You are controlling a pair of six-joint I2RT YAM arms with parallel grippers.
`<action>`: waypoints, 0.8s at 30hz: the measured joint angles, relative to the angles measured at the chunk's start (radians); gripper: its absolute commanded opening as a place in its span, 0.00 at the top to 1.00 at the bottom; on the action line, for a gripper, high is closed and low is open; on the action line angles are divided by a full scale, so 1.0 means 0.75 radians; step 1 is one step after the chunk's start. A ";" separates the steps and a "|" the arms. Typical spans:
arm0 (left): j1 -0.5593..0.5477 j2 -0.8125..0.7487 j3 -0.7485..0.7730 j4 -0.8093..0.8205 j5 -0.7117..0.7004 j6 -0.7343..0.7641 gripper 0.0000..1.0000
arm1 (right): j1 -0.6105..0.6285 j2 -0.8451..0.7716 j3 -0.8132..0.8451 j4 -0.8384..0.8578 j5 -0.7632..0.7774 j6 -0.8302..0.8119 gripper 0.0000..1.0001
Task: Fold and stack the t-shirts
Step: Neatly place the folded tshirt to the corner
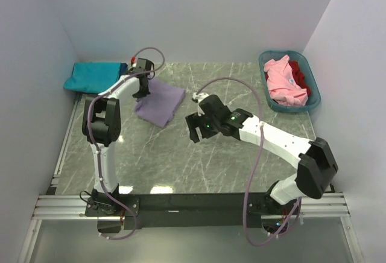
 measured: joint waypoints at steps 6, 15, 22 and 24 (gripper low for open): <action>0.111 0.057 0.184 -0.020 -0.166 0.124 0.99 | -0.096 -0.094 -0.102 -0.078 -0.005 0.035 0.12; 0.222 0.147 0.373 0.023 -0.179 0.230 0.99 | -0.144 -0.076 -0.109 -0.149 -0.010 0.038 0.14; 0.268 0.241 0.538 0.022 -0.164 0.262 0.99 | -0.162 -0.021 -0.084 -0.167 -0.022 0.035 0.15; 0.288 0.250 0.576 0.020 -0.144 0.255 0.99 | -0.166 -0.013 -0.073 -0.169 -0.021 0.031 0.15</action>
